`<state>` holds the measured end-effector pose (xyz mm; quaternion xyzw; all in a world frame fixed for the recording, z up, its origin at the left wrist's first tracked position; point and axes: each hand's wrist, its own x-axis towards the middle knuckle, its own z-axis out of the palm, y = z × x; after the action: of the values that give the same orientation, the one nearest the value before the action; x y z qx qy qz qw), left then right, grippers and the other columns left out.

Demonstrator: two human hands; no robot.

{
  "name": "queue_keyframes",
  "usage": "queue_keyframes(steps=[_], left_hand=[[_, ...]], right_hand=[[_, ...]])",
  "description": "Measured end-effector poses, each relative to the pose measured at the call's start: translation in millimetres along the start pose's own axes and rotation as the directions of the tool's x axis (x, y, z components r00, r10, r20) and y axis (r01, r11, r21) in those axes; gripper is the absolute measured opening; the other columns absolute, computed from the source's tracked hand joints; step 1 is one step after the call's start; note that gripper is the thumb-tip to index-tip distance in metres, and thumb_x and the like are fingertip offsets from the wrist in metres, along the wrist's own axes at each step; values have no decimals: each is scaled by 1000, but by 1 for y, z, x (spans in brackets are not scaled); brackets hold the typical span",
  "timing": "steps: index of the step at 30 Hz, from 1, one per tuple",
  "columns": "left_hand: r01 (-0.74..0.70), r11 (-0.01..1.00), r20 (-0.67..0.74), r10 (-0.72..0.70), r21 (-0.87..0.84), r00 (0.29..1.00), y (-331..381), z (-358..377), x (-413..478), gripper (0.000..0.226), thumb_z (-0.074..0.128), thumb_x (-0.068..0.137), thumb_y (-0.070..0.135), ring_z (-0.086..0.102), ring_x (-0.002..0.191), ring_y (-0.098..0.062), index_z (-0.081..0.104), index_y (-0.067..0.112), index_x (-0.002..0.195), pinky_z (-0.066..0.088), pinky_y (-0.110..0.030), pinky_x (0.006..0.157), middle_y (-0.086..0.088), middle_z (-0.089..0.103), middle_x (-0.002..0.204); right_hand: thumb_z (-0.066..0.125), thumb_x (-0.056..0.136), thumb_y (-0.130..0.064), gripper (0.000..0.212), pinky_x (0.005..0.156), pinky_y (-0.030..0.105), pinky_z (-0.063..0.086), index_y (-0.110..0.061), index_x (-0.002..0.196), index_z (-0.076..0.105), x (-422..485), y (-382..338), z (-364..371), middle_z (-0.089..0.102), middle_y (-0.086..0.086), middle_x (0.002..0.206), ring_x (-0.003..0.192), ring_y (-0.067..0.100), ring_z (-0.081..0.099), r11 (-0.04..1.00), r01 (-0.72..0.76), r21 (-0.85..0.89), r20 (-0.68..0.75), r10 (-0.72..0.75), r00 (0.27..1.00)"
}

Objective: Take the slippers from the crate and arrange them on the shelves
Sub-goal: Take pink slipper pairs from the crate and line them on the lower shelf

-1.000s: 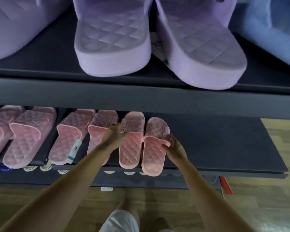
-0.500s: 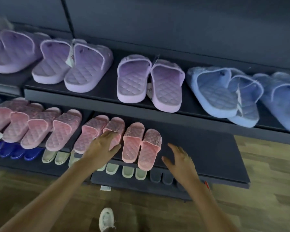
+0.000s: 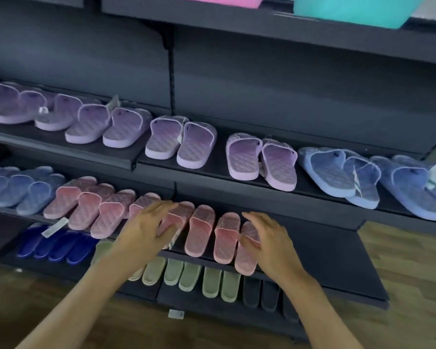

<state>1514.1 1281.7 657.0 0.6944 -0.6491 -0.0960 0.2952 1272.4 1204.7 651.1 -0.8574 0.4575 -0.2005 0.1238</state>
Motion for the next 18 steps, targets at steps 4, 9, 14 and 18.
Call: queue_keyframes(steps=[4, 9, 14, 18], left_hand=[[12, 999, -49, -10, 41, 999, -16, -40, -27, 67, 33, 74, 53, 54, 115, -22, 56, 15, 125, 45, -37, 92, 1, 57, 126], [65, 991, -148, -47, 118, 988, -30, -91, -71, 61, 33, 76, 48, 54, 111, -14, 58, 17, 122, 42, -26, 87, 1, 60, 123], [232, 948, -248, -177, 217, 953, -44, -131, -118, 55, 40, 81, 51, 57, 109, -22, 55, 21, 124, 46, -35, 85, 3, 58, 124], [374, 889, -335, -280, 263, 900, -56, -150, -153, 43, 55, 89, 38, 52, 116, -19, 51, 20, 129, 39, -32, 95, 4, 55, 129]], right_hand=[[56, 90, -40, 49, 102, 30, 30, -26, 136, 43, -4, -49, 1, 45, -9, 138, 126, 14, 43, 998, 60, 8, -26, -59, 998], [51, 92, -40, 51, 104, 31, 31, -27, 139, 38, -2, -107, 9, 42, -9, 141, 126, 15, 41, 989, 144, 20, 6, -144, 990], [45, 88, -47, 55, 99, 37, 37, -21, 136, 44, 8, -157, 25, 50, -4, 134, 120, 20, 49, 960, 278, 39, 50, -280, 959], [29, 79, -59, 70, 98, 37, 38, -19, 134, 47, 14, -191, 36, 52, -2, 132, 119, 21, 50, 912, 402, 80, 101, -409, 907]])
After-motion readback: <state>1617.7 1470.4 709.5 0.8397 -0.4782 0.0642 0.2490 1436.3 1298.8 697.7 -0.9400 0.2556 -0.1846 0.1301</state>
